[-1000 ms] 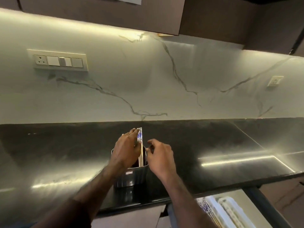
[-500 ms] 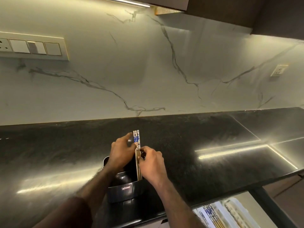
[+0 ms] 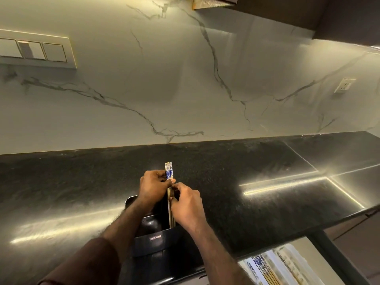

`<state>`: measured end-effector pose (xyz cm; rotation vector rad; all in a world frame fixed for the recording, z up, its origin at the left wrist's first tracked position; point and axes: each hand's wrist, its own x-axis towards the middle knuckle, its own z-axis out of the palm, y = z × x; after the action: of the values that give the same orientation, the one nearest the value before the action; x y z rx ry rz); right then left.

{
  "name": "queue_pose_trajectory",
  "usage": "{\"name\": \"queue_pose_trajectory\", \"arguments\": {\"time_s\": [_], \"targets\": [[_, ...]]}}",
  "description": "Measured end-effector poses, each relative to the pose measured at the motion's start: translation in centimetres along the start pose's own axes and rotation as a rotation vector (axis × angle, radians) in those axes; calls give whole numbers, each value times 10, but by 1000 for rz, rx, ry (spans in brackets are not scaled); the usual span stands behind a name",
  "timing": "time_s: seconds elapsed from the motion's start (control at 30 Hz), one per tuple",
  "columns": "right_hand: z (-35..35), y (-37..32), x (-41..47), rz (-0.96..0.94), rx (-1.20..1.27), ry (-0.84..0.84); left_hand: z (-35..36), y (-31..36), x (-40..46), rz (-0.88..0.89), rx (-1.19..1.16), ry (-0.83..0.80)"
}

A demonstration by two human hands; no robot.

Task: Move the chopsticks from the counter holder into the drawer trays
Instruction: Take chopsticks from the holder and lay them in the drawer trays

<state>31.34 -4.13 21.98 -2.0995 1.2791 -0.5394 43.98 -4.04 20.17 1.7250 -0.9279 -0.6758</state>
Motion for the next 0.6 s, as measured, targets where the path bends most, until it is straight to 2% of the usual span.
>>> {"name": "queue_pose_trajectory", "arguments": {"time_s": [0.17, 0.3, 0.47, 0.6], "targets": [[-3, -1, -3, 4, 43, 30, -13, 13, -6, 23, -56, 34], [-7, -8, -7, -16, 133, 37, -29, 46, -14, 85, -193, -46], [-27, -14, -15, -32, 368, 4, -47, 102, -25, 170, -313, -77], [-53, -10, -31, -31, 621, -86, -51, 139, -46, 246, -371, -77]]}}
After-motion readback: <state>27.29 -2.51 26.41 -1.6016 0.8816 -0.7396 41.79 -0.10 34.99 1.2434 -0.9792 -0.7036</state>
